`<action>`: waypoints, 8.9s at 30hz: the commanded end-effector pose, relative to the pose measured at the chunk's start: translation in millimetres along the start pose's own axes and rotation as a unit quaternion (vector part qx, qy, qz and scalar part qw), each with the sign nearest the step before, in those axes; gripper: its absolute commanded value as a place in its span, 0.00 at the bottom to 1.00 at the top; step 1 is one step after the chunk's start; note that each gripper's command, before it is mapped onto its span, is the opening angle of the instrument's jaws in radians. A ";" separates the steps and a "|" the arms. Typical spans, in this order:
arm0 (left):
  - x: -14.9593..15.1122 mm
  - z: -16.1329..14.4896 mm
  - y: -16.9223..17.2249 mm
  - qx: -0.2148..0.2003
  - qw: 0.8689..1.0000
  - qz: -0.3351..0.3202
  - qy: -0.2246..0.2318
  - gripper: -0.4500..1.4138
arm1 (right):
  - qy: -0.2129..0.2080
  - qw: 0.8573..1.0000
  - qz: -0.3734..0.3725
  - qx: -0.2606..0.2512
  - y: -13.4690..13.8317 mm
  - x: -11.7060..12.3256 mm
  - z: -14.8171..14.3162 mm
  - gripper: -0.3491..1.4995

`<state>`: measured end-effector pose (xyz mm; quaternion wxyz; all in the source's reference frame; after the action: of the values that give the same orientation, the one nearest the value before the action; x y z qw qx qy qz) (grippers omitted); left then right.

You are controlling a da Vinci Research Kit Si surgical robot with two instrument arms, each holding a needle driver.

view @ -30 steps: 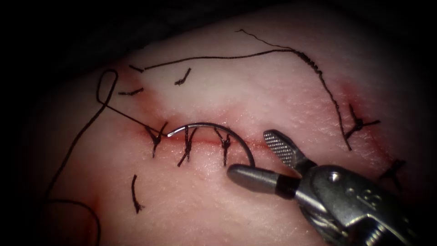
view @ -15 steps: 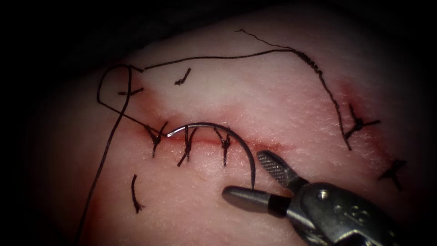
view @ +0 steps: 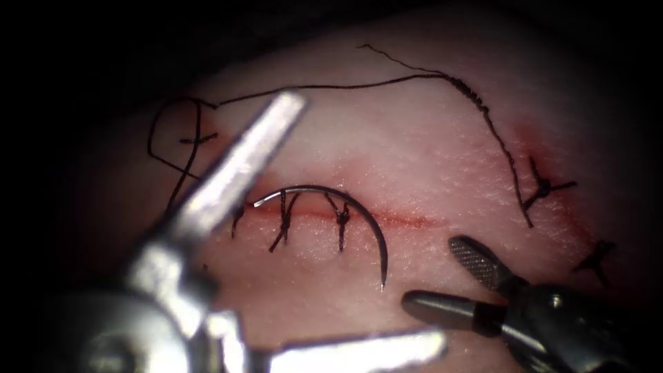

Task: Wound Closure
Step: Pick up needle with left end-effector, then place needle in right jaws, then throw needle into skin above incision with right end-effector

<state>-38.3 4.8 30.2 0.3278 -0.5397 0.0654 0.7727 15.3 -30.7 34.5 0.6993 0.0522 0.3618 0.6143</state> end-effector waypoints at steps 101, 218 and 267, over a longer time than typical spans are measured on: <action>-18.9 9.0 1.3 0.080 0.973 0.032 -0.213 0.00 | 0.025 0.989 -0.034 -0.142 -4.4 7.0 4.3 0.47; -20.5 2.5 -1.1 -0.093 0.963 -0.040 -0.249 0.25 | 0.274 0.679 -0.654 0.191 2.2 -0.4 9.7 0.00; -16.3 -0.1 -5.4 -0.061 0.973 0.006 -0.223 0.12 | 0.139 0.749 -0.607 0.227 7.7 -12.3 15.3 0.00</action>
<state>-31.2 1.0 45.6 0.2957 -0.3719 -0.0559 0.8782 16.8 -34.9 54.9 0.8357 -0.1053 0.5377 -0.0375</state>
